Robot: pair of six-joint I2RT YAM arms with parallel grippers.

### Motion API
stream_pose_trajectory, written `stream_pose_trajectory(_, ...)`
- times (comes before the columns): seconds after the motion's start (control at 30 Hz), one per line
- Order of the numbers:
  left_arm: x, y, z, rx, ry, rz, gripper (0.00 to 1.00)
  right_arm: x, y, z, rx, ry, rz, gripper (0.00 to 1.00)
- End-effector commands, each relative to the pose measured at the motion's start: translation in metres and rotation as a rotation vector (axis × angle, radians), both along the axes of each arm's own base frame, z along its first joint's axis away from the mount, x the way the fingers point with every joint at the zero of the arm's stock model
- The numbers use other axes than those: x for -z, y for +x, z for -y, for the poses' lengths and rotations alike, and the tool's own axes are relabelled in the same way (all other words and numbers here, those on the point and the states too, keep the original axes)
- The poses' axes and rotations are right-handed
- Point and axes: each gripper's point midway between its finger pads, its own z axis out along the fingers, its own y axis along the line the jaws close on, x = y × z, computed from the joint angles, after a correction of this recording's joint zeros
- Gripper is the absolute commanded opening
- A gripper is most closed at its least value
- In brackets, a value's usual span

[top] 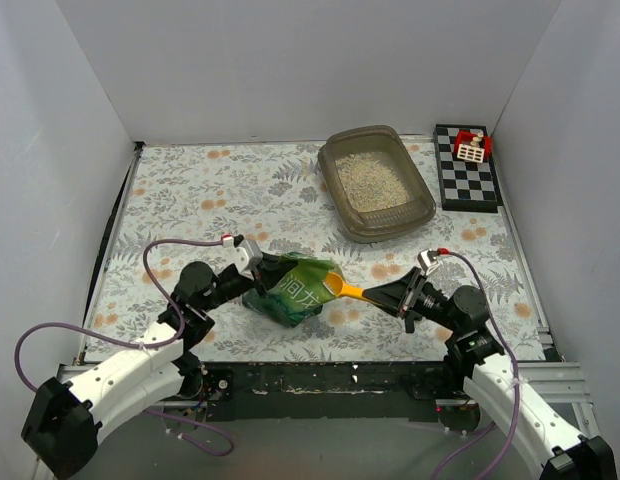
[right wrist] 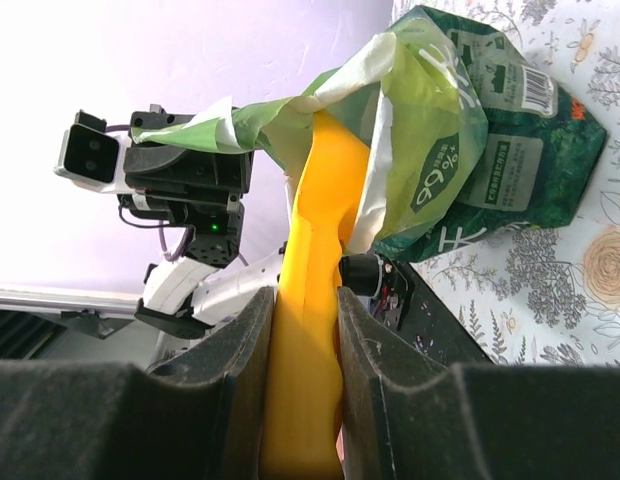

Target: Fill the litter box with clean litter

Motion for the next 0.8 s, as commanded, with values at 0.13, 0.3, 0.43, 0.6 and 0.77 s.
stream_pose_trajectory(0.13,0.033,-0.015,0.022,0.099,0.12,-0.038,0.0,0.016,0.013,0.012,0.126,-0.051,-0.068,0.01)
stream_pose_trajectory(0.3,0.042,-0.021,0.029,0.12,0.145,-0.049,0.0,0.011,0.018,0.015,0.156,-0.078,-0.065,0.01)
stream_pose_trajectory(0.43,0.047,-0.029,0.033,0.148,0.168,-0.051,0.0,0.003,0.022,0.016,0.17,-0.108,-0.057,0.01)
stream_pose_trajectory(0.6,0.053,-0.045,0.04,0.196,0.207,-0.036,0.0,-0.014,0.023,0.02,0.194,-0.145,-0.043,0.01)
stream_pose_trajectory(0.77,0.05,-0.054,0.042,0.211,0.207,-0.019,0.0,-0.013,0.018,0.028,0.227,-0.206,-0.062,0.01)
